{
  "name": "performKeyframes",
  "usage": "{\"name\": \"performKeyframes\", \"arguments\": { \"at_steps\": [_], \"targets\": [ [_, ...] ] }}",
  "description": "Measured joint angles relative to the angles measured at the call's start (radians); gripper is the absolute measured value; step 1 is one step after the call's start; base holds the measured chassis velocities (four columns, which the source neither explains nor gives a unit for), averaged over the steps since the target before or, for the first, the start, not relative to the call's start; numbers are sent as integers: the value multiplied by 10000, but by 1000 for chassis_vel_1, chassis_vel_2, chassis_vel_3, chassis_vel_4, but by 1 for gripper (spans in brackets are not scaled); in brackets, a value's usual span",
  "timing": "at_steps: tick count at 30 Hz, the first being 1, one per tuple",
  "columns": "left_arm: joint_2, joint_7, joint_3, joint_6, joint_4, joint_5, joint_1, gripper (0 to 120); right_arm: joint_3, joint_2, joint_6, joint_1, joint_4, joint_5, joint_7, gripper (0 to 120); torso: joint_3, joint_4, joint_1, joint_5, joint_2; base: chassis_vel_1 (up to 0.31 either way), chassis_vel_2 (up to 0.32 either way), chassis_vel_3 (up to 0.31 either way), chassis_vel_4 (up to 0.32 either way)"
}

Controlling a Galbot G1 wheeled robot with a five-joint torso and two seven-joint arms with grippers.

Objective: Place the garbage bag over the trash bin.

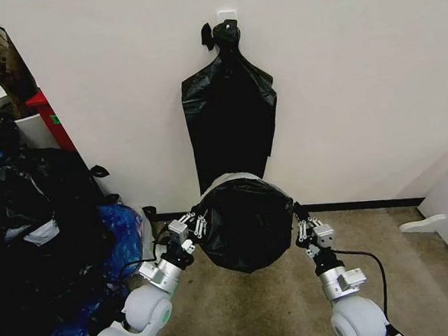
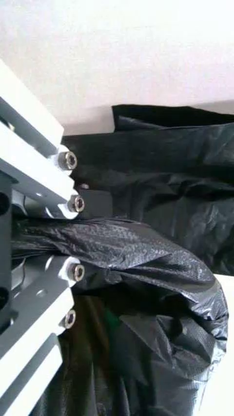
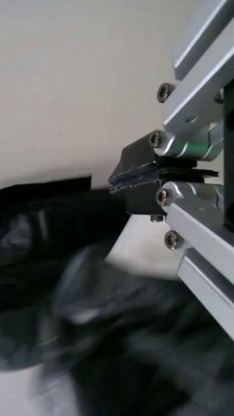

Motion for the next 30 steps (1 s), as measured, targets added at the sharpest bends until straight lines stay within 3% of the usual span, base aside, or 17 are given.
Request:
{"name": "performKeyframes", "arguments": {
  "at_steps": [3,6,8,13,15,18,23,24,28,30],
  "targets": [
    [1,99,-12,-263,296,19,-196,4,-9,-226,-502,-178,1004,3207,-611,10,0,0,0,-1,0,0,0,0,0],
    [2,365,-29,-469,586,-397,-407,4,14,-275,-837,-173,1432,4997,-1078,23,0,0,0,-2,0,0,0,0,0],
    [5,444,-33,-507,648,-486,-449,4,17,-274,-854,-147,1435,5217,-1205,25,0,-1,0,-2,0,0,0,0,0],
    [111,1677,-53,-884,1394,-1462,-825,4,35,-252,-559,75,757,5647,-3052,48,0,1,0,-1,0,0,0,0,0],
    [120,1761,-53,-894,1448,-1532,-854,4,40,-260,-512,76,671,5623,-3291,51,0,1,0,-2,0,0,0,0,0],
    [134,1936,-57,-910,1627,-1702,-997,4,33,-290,-358,38,373,5408,-4081,67,0,0,0,-2,0,0,0,0,0],
    [117,1942,-56,-911,1643,-1734,-1038,4,2,-293,-306,13,240,5210,-4259,75,0,0,0,-1,0,0,0,0,0],
    [105,1943,-55,-911,1644,-1737,-1044,4,-9,-295,-290,2,196,5140,-4304,84,0,0,0,-2,0,0,0,0,0],
    [65,1943,-49,-911,1628,-1737,-1026,4,-34,-306,-262,-27,148,5036,-4404,98,0,-1,0,-2,0,0,0,0,0],
    [60,1943,-48,-911,1616,-1737,-1015,4,-34,-308,-260,-30,146,5029,-4426,97,0,-1,0,-2,0,0,0,0,0]
  ]
}}
